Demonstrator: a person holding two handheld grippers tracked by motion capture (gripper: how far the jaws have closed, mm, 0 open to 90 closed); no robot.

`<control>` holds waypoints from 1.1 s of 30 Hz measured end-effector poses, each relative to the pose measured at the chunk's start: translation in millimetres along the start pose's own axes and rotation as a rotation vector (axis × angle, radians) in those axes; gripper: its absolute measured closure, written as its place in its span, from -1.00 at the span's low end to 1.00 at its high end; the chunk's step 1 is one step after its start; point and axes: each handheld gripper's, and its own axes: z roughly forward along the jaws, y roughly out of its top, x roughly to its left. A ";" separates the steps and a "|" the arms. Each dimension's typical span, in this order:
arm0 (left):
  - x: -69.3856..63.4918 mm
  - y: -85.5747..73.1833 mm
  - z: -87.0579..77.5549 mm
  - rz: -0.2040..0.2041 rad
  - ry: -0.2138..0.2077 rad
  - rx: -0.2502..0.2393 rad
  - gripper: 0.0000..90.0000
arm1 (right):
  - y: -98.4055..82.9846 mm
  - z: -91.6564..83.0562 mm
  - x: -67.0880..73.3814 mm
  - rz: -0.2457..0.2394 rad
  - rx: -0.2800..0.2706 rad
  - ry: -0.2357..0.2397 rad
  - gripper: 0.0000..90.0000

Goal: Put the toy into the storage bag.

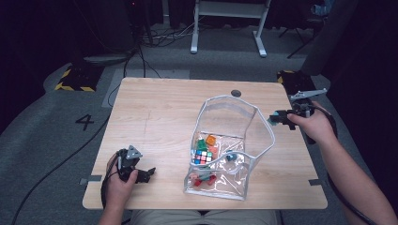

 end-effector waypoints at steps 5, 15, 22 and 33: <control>0.0 0.0 0.0 0.000 0.000 0.000 -1.00 | 7.7 -20.7 6.0 -0.015 -0.008 -0.005 0.32; 0.0 0.0 0.0 0.000 0.000 0.000 -1.00 | 29.6 -50.7 25.1 -0.046 -0.030 0.011 0.32; 0.0 0.0 0.1 0.000 -0.001 -0.001 -1.00 | 49.6 -51.6 47.6 -0.099 -0.023 0.043 0.32; 0.0 0.0 0.0 0.000 0.000 0.000 -1.00 | 83.2 -32.3 89.3 -0.157 -0.027 0.122 0.32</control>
